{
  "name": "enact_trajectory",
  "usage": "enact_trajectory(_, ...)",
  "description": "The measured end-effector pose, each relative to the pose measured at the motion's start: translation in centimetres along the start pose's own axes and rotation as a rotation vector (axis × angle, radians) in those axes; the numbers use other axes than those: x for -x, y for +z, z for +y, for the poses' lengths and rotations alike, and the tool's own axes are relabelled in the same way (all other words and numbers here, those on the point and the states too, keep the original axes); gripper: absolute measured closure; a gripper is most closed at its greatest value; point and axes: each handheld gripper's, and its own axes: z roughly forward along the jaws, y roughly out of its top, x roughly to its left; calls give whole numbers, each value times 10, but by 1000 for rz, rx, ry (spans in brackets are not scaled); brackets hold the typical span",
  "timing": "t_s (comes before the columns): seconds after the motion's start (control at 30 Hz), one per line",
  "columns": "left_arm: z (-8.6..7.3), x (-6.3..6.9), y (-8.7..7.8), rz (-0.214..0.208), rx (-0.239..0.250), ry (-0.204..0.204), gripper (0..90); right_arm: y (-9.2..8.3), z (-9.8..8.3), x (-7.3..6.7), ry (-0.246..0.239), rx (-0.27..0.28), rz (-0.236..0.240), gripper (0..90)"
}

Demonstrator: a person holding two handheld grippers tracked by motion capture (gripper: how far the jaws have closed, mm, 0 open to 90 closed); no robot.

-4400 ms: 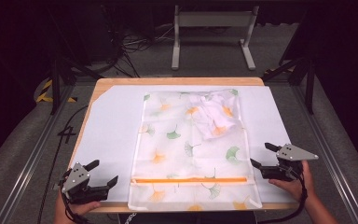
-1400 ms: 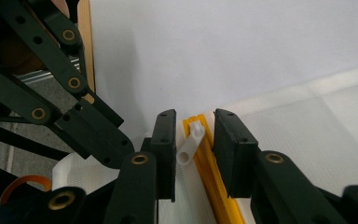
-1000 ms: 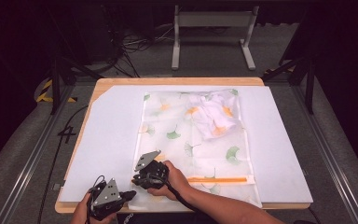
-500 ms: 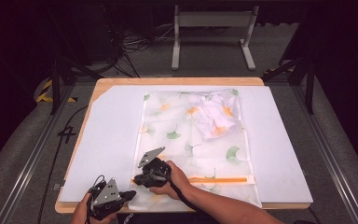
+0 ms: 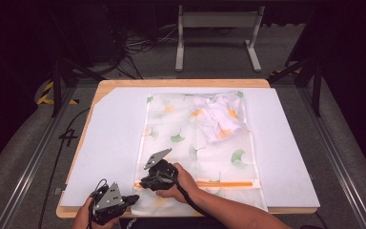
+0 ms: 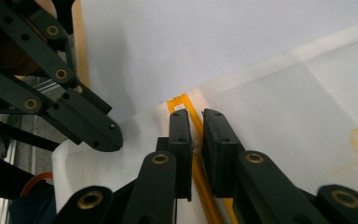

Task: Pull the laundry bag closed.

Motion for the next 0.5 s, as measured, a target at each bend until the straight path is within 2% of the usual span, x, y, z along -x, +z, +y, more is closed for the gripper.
enact_trajectory(0.1,0,0,0,-1,0,0,900,1,0,1,8,6,9,822)
enact_trajectory(0.3,0,-1,0,-4,2,-1,900,4,1,-3,-9,18,12,789)
enact_trajectory(0.5,-1,-1,0,-7,4,-6,900,7,3,-1,-14,11,2,827)
